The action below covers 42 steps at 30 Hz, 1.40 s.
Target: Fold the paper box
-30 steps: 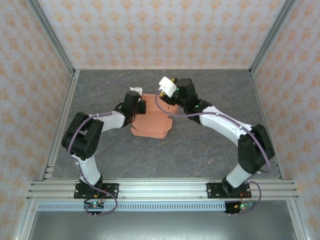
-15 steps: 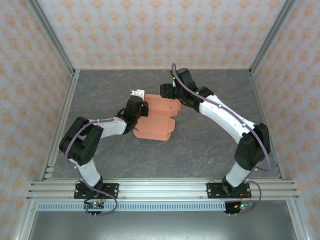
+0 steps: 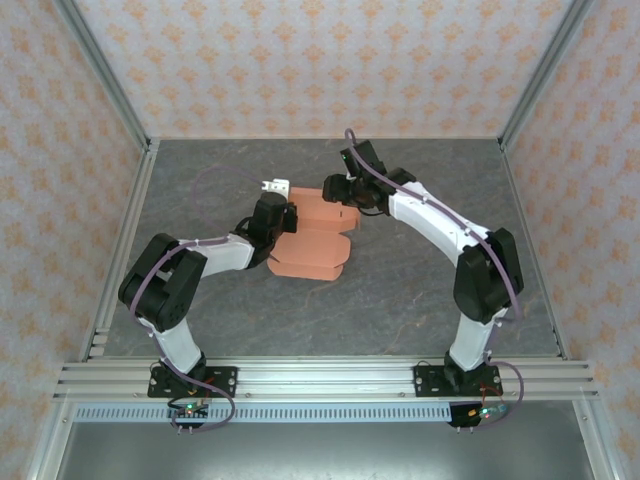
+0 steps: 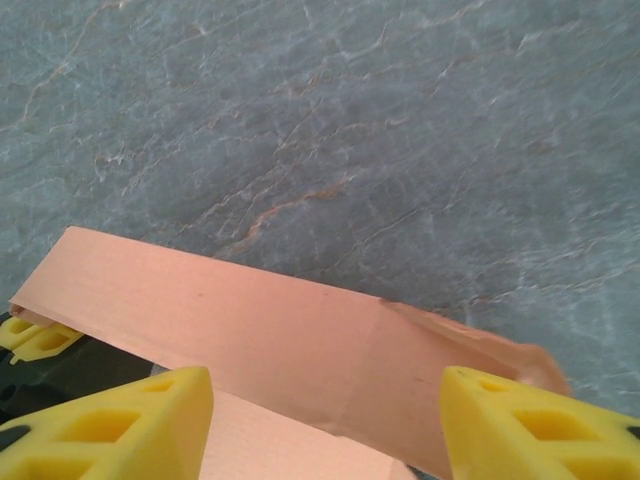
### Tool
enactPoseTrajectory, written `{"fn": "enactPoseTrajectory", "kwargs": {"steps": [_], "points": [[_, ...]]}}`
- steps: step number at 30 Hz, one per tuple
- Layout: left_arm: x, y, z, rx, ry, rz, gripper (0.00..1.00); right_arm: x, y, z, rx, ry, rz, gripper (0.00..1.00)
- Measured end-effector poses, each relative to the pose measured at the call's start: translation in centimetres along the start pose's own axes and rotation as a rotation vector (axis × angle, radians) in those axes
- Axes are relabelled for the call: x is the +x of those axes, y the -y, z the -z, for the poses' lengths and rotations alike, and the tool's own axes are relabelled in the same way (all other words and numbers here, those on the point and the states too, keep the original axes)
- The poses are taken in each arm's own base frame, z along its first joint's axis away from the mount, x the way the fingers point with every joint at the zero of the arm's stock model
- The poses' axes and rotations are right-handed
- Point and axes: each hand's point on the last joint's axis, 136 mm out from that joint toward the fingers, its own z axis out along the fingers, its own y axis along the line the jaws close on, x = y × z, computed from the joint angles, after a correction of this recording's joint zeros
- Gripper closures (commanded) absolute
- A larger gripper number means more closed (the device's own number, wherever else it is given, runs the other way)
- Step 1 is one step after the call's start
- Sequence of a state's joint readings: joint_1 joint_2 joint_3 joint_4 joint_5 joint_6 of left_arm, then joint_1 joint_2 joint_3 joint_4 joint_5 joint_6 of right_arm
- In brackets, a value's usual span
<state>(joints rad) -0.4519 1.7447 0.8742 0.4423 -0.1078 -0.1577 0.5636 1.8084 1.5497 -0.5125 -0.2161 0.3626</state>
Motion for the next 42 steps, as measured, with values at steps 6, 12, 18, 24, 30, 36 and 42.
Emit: {"fn": "enactPoseTrajectory", "kwargs": {"steps": [6,12,18,24,30,36,42], "points": [[0.1,0.1,0.0,-0.003,-0.002,-0.006,1.00,0.7,-0.2,-1.0,-0.018,-0.036,-0.024,0.50],[0.1,0.1,0.1,-0.011,0.000,-0.008,1.00,0.8,-0.4,-1.1,-0.034,-0.042,-0.052,0.54],[0.0,-0.3,0.1,-0.038,0.007,-0.008,1.00,0.1,-0.6,-1.2,-0.050,-0.026,-0.125,0.65],[-0.1,-0.7,0.2,-0.064,0.014,-0.005,1.00,-0.7,-0.5,-1.5,-0.072,0.008,-0.219,0.75],[-0.2,-0.8,0.2,-0.081,0.019,-0.008,1.00,-0.8,0.1,-2.2,-0.088,0.022,-0.310,0.78],[-0.2,-0.7,0.3,-0.087,0.021,-0.011,1.00,-1.1,0.2,-2.3,-0.091,0.038,-0.323,0.73],[0.0,0.0,0.4,-0.073,0.021,-0.019,1.00,-2.3,0.7,-1.3,-0.037,0.077,-0.236,0.59]]}}
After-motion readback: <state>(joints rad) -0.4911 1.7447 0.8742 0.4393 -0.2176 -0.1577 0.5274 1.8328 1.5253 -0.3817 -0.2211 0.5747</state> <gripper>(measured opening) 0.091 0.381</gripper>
